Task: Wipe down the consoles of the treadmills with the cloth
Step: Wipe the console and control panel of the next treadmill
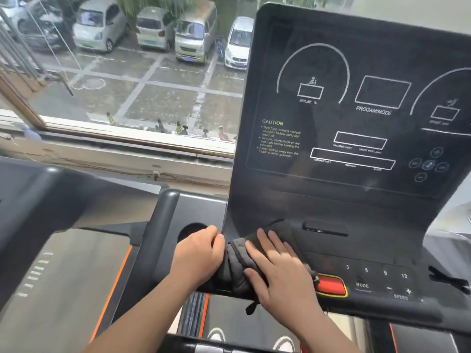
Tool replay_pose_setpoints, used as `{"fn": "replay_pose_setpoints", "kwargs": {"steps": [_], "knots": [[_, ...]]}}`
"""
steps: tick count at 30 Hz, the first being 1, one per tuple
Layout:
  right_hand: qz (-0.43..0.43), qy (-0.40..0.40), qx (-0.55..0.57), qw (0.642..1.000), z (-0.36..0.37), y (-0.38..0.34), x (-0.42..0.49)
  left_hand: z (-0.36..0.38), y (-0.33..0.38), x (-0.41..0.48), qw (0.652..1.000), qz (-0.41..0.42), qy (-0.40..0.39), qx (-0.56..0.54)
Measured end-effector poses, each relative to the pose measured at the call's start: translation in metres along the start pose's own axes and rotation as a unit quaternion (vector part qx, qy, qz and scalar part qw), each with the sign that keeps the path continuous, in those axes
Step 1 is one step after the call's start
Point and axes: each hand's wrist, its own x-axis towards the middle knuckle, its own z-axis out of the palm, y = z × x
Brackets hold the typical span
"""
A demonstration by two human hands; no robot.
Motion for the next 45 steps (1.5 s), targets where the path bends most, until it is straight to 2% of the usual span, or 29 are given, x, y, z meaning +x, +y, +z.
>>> {"fn": "replay_pose_setpoints", "kwargs": {"steps": [5, 9, 18, 23, 25, 32, 36, 42, 45], "knots": [[0.039, 0.026, 0.011, 0.999, 0.008, -0.010, 0.033, 0.002, 0.000, -0.005, 0.999, -0.006, 0.039, -0.031], [0.060, 0.055, 0.001, 0.997, 0.012, -0.025, 0.022, 0.002, -0.003, -0.008, 0.997, -0.002, 0.063, -0.034], [-0.012, 0.093, 0.008, 0.996, 0.020, -0.018, -0.023, 0.008, 0.000, -0.004, 0.998, -0.010, 0.068, -0.006], [0.082, 0.102, 0.047, 0.990, 0.009, -0.013, 0.031, 0.004, -0.001, -0.008, 0.993, -0.023, 0.103, -0.057], [0.092, 0.100, 0.042, 0.990, 0.012, -0.020, 0.035, 0.004, -0.002, -0.009, 0.991, -0.018, 0.110, -0.075], [0.057, 0.130, 0.034, 0.989, 0.022, -0.020, -0.024, 0.010, -0.004, -0.010, 0.992, -0.002, 0.113, -0.061], [0.046, 0.103, 0.030, 0.993, 0.026, -0.015, -0.031, 0.010, -0.002, -0.009, 0.993, -0.002, 0.107, -0.055], [0.109, 0.028, 0.051, 0.992, -0.002, -0.030, 0.032, 0.007, 0.000, -0.010, 0.993, 0.006, 0.103, -0.051], [0.093, 0.012, 0.015, 0.995, -0.002, -0.043, 0.030, 0.007, -0.002, -0.011, 0.992, 0.013, 0.113, -0.054]]}}
